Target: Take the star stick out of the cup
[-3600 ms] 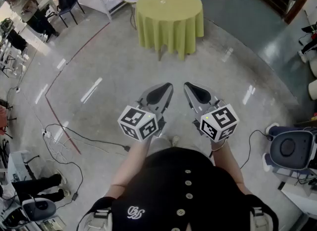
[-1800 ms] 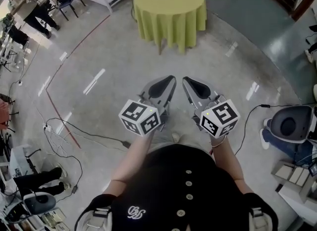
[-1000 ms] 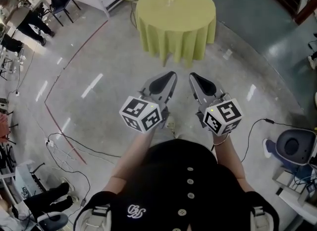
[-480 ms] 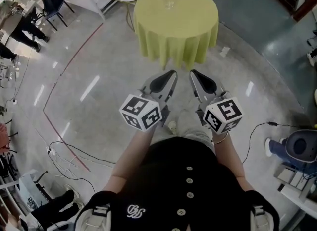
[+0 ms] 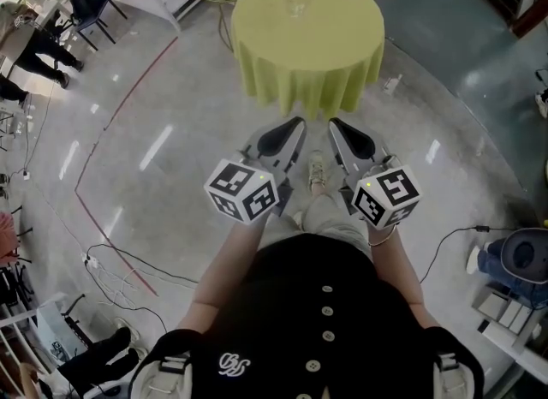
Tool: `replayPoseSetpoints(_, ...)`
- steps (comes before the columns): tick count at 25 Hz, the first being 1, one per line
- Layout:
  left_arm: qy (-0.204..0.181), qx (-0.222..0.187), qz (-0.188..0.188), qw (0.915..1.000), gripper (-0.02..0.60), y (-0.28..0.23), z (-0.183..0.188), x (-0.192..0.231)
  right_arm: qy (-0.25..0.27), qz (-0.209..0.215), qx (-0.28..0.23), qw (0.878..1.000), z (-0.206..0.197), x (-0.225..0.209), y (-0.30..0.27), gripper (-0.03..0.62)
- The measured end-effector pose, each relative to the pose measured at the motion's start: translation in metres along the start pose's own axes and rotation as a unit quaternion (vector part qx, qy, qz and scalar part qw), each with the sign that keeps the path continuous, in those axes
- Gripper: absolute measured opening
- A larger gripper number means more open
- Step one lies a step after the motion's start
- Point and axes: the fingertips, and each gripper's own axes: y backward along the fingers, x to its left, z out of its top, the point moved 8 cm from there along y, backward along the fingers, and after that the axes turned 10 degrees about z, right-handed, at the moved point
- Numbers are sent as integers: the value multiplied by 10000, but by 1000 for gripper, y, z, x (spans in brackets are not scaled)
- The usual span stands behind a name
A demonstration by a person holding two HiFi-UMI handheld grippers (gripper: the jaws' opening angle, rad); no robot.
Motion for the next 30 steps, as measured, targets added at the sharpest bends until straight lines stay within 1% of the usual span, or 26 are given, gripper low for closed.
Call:
replayPoseSetpoints(6,6,41,31,10000,23,-32,9,18,-32,80,42,10000,5,-28,-25,3)
replayPoseSetpoints(11,11,63,84,9999,23,-65,18,32,-72,190,103,9997,12,-60,-46,3)
replayPoseSetpoints(21,83,-140,349,9993,23,-143,60,67,12,435,126,9990,51,-140,-98,3)
replayPoseSetpoints(30,74,-217,321,9992,23,-222,82,85,108,542,87,9984,76,-214,-132,3)
